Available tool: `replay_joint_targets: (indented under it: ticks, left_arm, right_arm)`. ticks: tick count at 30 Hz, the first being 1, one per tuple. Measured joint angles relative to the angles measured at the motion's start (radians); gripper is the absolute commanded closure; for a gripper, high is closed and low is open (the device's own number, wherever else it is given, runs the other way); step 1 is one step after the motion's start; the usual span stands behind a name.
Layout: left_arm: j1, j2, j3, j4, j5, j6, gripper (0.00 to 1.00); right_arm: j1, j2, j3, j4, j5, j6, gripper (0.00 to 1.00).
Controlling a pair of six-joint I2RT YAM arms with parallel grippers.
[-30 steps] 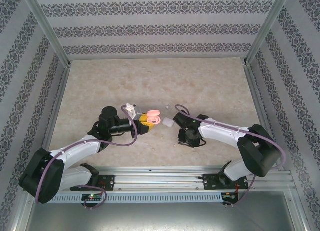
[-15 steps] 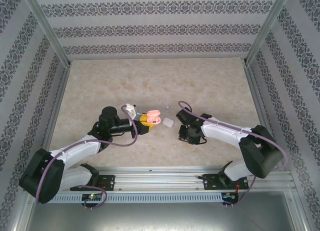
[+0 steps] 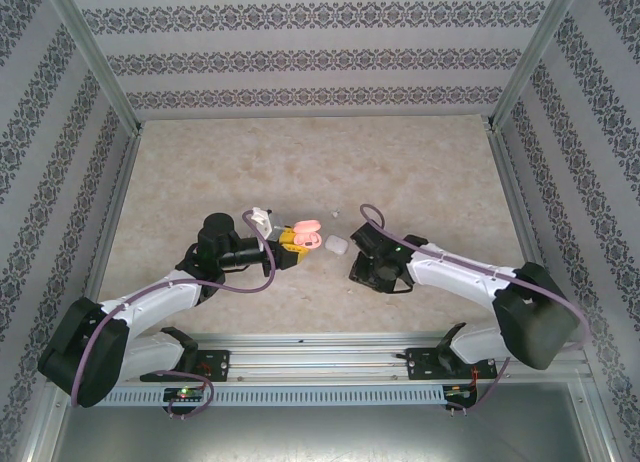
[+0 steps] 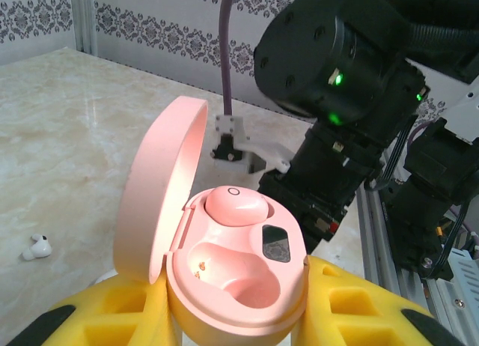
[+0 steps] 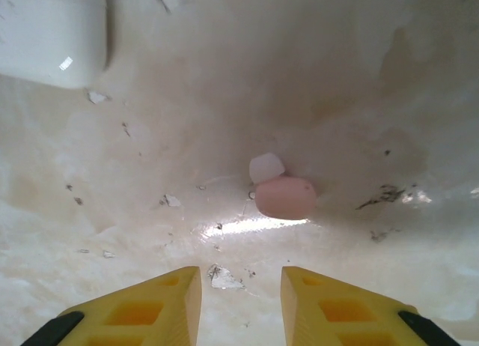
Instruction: Insert the wireless bluetooth earbuds into the charging case
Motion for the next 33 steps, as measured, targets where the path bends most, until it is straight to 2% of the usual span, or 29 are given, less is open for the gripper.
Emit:
replay_joint_targets:
  ticks: [6,13,33]
  left_arm:
    - [0.000,0.000,0.000,0.000,0.000,0.000,0.86]
    - [0.000,-0.013,0.000,-0.001,0.000,0.000,0.86]
    - [0.000,-0.018,0.000,-0.002,-0.012,0.004,0.86]
  right_arm:
    - [0.003,0.068,-0.021,0.047,-0.011,0.031,0.66]
    - [-0.049,0.082,-0.021,0.068,-0.045,0.027,0.66]
    - [-0.169,0.125,0.040,0.068,-0.053,-0.076,0.67]
